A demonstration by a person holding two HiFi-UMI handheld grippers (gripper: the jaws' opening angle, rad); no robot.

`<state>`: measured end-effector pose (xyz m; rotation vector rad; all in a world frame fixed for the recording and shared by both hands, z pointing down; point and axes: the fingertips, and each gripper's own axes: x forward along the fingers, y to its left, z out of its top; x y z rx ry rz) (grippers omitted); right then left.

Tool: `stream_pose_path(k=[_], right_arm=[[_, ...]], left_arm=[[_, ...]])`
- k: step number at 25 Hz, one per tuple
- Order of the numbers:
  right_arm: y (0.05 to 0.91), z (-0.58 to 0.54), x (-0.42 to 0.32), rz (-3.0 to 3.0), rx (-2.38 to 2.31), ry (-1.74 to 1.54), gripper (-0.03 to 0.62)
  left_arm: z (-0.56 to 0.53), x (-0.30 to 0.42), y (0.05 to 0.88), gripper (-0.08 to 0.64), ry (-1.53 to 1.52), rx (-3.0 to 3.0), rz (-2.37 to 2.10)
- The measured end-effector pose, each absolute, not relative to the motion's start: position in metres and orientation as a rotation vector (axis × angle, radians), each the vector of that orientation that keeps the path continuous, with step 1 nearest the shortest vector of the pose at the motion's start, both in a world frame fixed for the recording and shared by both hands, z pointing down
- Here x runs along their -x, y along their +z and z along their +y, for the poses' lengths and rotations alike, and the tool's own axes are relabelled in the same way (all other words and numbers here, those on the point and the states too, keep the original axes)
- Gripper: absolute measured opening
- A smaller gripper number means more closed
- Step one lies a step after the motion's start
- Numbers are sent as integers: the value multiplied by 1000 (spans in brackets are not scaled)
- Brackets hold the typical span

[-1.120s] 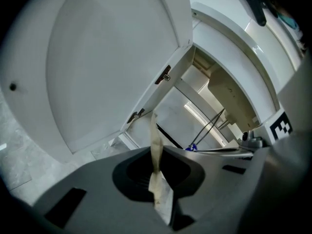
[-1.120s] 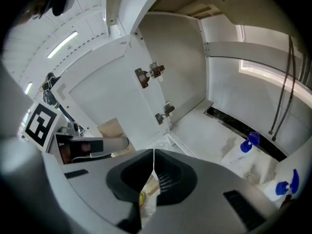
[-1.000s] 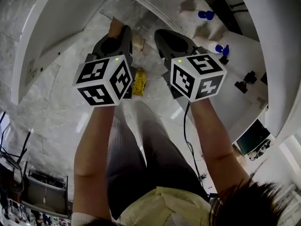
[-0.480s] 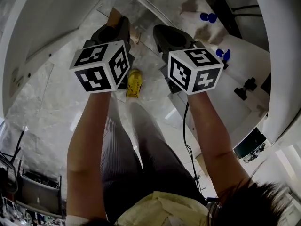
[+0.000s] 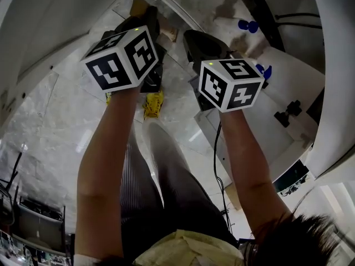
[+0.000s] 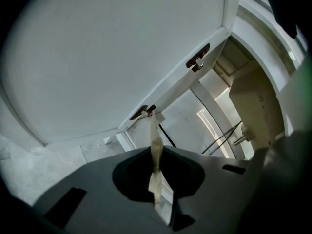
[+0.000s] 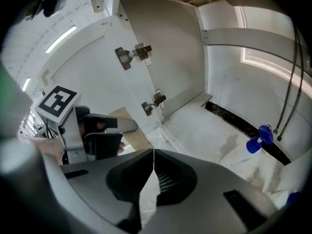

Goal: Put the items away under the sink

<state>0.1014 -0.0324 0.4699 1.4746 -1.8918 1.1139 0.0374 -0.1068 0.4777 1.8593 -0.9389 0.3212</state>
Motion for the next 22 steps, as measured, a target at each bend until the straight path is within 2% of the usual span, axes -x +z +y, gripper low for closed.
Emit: stream_pose_path(k=[22], right_arm=[[487,-28,-133,-1829,-1513,1106,28]], left_arm=[[-134,-99,524,54,215,-1642,-858]])
